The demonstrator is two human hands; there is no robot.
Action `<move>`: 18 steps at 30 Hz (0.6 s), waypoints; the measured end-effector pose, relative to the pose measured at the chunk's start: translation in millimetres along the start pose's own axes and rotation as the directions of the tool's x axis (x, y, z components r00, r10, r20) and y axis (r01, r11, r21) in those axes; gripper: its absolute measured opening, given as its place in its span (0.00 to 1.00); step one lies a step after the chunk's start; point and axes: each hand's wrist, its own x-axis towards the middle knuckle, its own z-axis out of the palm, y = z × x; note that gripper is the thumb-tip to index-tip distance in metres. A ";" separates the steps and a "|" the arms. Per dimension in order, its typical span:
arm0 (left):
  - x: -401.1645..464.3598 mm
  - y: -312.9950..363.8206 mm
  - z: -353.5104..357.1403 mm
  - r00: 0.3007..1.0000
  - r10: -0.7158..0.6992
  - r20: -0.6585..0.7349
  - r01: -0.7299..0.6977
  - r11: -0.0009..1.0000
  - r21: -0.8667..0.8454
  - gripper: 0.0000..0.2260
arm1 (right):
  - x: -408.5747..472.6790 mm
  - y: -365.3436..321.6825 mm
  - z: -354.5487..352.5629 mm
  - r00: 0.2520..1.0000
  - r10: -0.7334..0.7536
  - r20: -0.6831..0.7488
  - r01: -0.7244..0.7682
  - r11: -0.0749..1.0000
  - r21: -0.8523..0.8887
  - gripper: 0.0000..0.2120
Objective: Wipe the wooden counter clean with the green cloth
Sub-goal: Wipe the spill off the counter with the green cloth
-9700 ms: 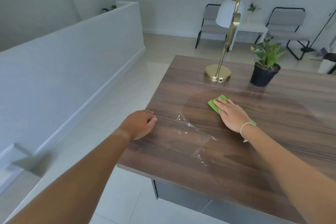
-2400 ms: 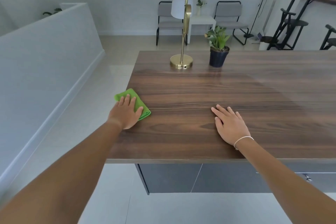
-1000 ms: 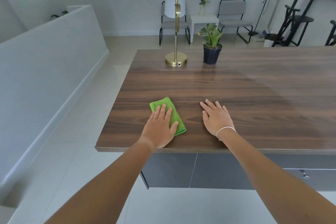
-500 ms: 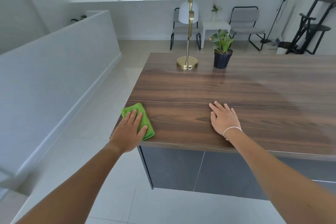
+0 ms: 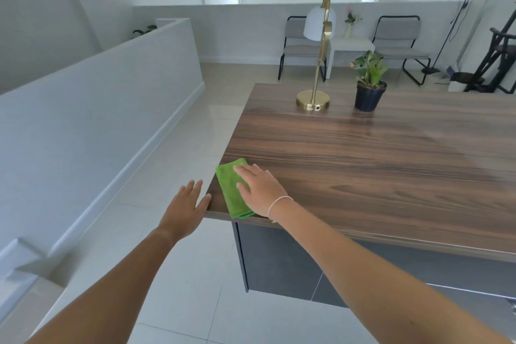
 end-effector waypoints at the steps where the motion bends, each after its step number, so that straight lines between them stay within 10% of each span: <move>1: -0.7 -2.7 -0.9 1.000 -0.012 0.012 0.012 1.000 -0.010 0.25 | 4.6 -4.1 5.2 0.999 0.007 0.034 -0.006 1.000 -0.023 0.23; 18: 29.3 66.3 20.2 0.969 0.221 0.108 -0.245 0.900 0.360 0.24 | -60.9 102.2 -31.0 0.920 0.383 -0.089 -0.392 0.881 -0.265 0.22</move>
